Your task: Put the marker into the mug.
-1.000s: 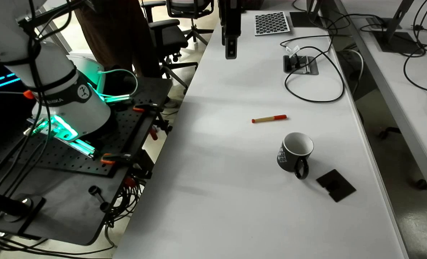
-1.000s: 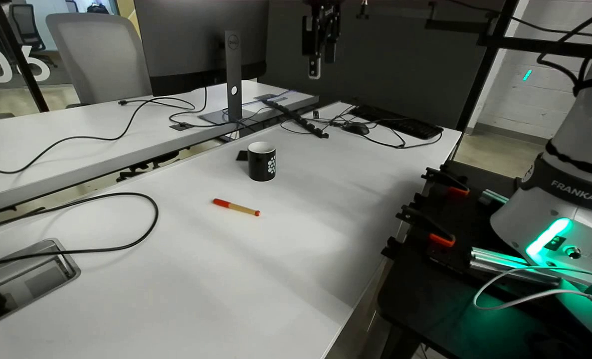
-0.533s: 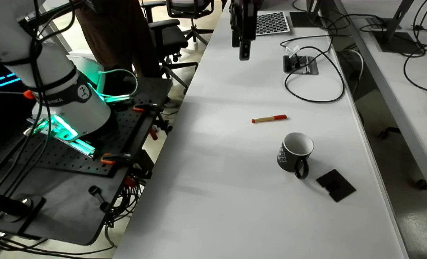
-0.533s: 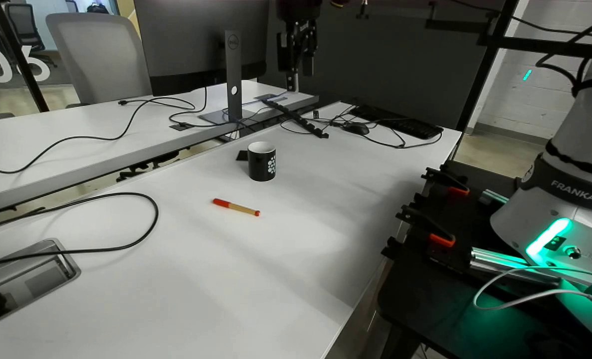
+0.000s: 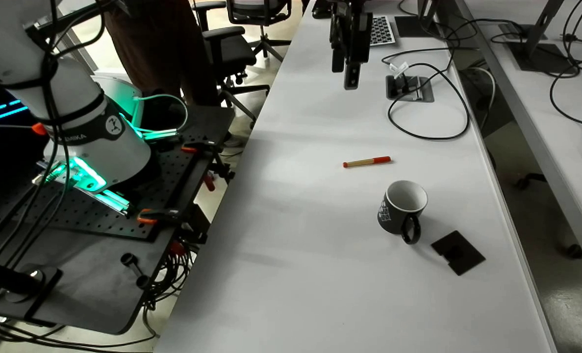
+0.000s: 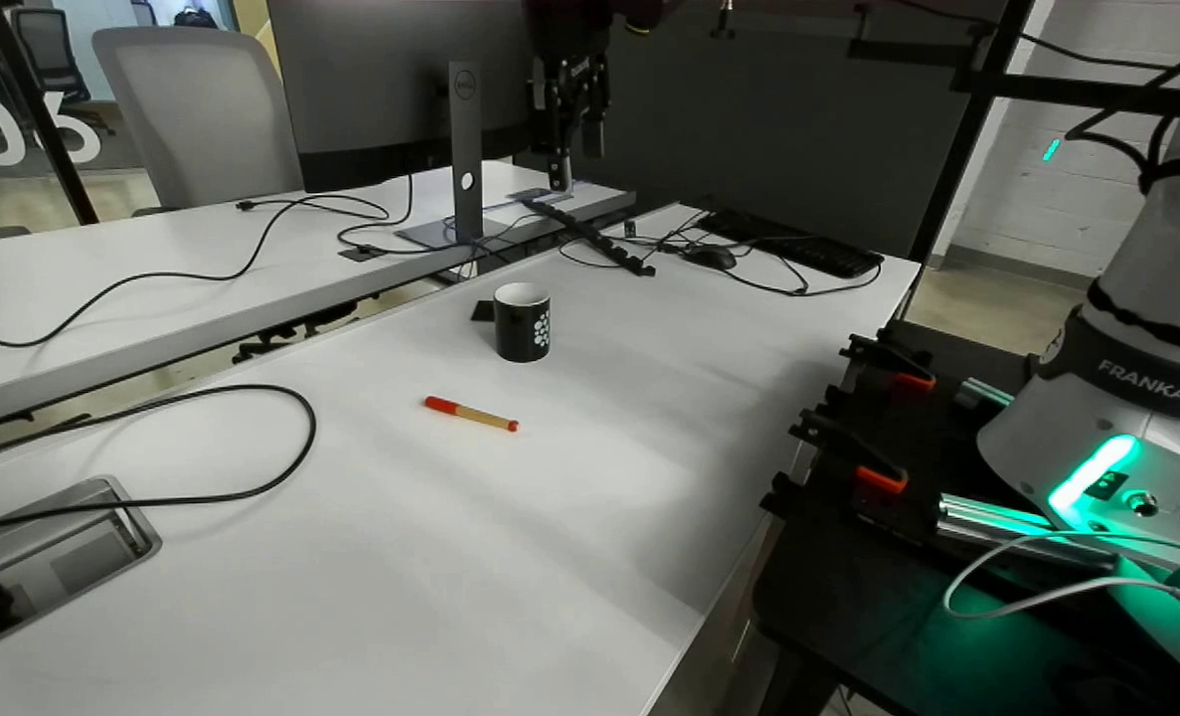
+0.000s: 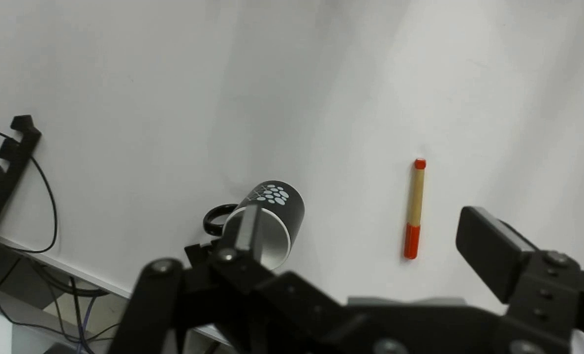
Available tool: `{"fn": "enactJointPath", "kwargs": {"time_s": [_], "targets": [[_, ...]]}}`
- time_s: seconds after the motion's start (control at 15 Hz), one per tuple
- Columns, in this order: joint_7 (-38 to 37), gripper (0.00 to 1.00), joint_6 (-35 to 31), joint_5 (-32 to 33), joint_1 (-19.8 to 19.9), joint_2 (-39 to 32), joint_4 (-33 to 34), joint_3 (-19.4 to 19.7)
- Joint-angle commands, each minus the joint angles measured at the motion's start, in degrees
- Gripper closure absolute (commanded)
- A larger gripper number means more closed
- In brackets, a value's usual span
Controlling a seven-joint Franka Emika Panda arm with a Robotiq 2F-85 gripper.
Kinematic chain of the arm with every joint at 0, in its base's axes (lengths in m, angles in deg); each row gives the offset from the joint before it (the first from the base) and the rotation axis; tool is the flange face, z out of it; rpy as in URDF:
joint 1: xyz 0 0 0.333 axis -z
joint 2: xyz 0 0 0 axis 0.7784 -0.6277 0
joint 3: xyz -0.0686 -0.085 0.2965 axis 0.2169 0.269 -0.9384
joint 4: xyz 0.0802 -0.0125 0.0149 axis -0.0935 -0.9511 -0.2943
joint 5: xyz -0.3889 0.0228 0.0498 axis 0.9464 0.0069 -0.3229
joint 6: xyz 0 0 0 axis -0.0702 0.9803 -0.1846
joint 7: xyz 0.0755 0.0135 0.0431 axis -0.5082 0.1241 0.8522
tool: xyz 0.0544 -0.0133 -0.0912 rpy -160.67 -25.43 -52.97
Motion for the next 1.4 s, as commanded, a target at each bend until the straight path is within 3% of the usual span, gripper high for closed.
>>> {"fn": "enactJointPath", "kwargs": {"time_s": [0.0, 0.4, 0.67, 1.33], "targets": [[0.05, 0.00, 0.09, -0.08, -0.94, 0.04, 0.06, 0.90], [0.47, 0.00, 0.73, 0.39, -2.10, -5.27, 3.18, 0.32], [-0.19, 0.00, 2.12, 0.39, -5.14, -9.91, 6.84, -0.75], [-4.36, 0.00, -5.81, 1.23, -8.84, -22.18, 15.70, 2.44]]}}
